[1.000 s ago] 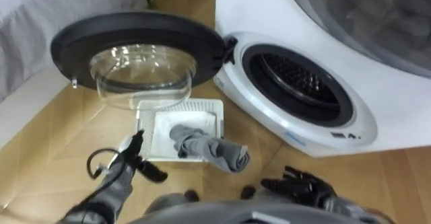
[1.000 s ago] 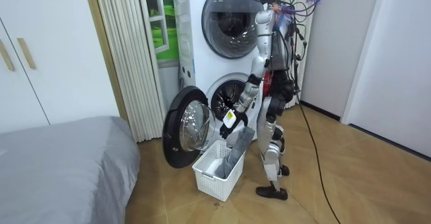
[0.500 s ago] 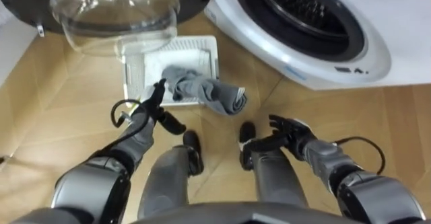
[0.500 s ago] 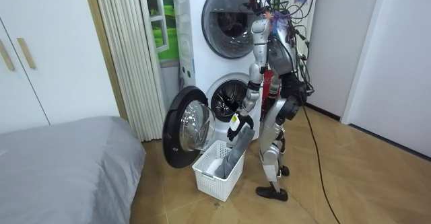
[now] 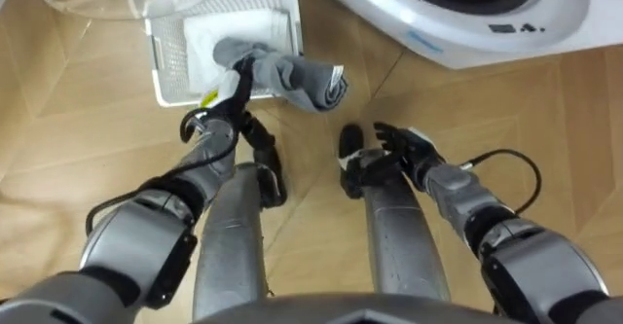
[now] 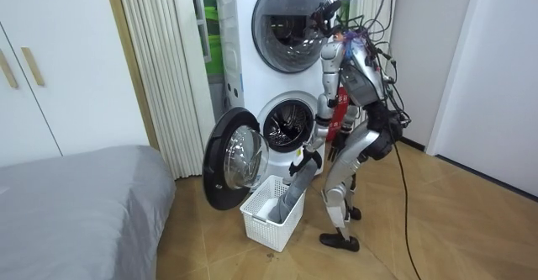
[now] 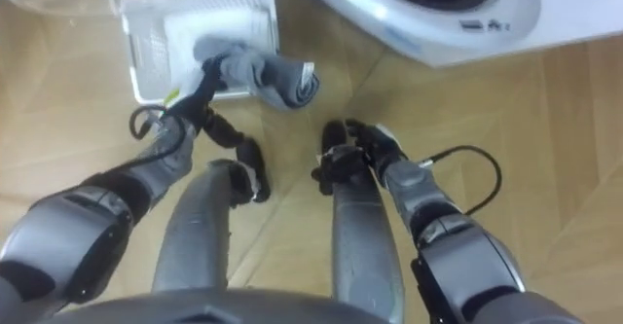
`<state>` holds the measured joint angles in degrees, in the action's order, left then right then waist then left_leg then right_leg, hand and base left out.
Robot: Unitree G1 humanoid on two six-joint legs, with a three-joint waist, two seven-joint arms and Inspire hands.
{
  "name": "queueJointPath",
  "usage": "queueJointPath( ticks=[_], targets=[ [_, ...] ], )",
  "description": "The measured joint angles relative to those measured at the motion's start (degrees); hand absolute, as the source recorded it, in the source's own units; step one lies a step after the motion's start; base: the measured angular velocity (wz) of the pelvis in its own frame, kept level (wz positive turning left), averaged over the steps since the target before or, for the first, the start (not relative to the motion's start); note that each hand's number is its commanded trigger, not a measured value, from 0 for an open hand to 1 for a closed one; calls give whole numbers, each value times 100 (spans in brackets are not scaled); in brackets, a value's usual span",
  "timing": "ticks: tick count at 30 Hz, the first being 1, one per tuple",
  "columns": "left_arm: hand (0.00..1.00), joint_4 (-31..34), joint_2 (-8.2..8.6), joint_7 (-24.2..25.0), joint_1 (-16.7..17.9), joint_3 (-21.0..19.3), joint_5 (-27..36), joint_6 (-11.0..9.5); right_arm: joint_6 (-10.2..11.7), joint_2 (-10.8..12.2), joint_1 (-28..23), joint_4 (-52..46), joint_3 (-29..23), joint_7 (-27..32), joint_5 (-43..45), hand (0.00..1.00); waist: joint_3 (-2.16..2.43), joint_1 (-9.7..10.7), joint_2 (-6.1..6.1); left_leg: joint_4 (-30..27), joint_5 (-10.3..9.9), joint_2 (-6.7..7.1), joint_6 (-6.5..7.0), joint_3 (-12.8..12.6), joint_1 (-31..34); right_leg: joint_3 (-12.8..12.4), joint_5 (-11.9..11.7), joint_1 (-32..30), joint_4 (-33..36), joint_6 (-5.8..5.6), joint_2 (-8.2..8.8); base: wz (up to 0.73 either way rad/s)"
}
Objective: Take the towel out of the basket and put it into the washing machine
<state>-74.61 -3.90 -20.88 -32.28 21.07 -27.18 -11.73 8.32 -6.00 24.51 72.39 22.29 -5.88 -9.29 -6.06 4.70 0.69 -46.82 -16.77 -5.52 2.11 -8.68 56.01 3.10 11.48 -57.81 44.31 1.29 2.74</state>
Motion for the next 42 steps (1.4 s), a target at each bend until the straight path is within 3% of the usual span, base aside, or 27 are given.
queueJointPath(
  ticks=[11, 19, 24, 27, 28, 34, 38, 42],
  targets=[
    [0, 143, -6, -1006, -299, 432, -523, -11, 315, -30, 114, -583, 189, 284, -814, 0, -1, 77, 15, -2119, -909, -281, -56, 138, 1394, -126, 790, -1480, 2069, 100, -124, -9],
    [0, 144, -117, -1390, -310, 838, -520, -33, 454, -34, 141, -836, 527, 305, -1198, 0, 10, 306, -2, -2686, -1113, -379, -112, 271, 1781, -89, 924, -1852, 2559, 162, -200, -5],
    [0, 144, -168, -1403, -326, 858, -591, -94, 592, 12, 159, -900, 589, 191, -1428, 0, 11, 431, -4, -2979, -1216, -354, -157, 413, 2018, -34, 965, -2055, 2790, 202, -201, -6],
    [88, 144, -176, -1465, -324, 963, -646, -117, 643, -6, 150, -985, 629, 121, -1687, 0, 10, 465, -7, -3103, -1239, -365, -153, 436, 2154, -15, 976, -2167, 2888, 197, -221, 0],
    [100, 144, -170, -1471, -325, 969, -643, -124, 675, -1, 145, -982, 628, 101, -1733, 0, 10, 478, -11, -3131, -1244, -360, -149, 436, 2185, -30, 981, -2207, 2918, 188, -256, 0],
    [100, 147, -192, -1316, -356, 1125, -613, -140, 716, 118, 260, -909, 629, 88, -1744, 0, 8, 586, -58, -3258, -1284, -343, -168, 562, 2365, -29, 991, -2349, 2983, 160, -298, -3],
    [100, 145, -259, -1065, -503, 1110, -606, -140, 723, 207, 320, -789, 626, 71, -1756, 0, 7, 596, -197, -3297, -1334, -344, -169, 574, 2374, -5, 1019, -2362, 3023, 182, -292, 0],
    [100, 147, -296, -815, -545, 1111, -604, -139, 721, 231, 355, -731, 626, 39, -1745, 0, 11, 604, -223, -3303, -1367, -347, -153, 572, 2374, 1, 1047, -2357, 3023, 180, -290, 0]
  ],
)
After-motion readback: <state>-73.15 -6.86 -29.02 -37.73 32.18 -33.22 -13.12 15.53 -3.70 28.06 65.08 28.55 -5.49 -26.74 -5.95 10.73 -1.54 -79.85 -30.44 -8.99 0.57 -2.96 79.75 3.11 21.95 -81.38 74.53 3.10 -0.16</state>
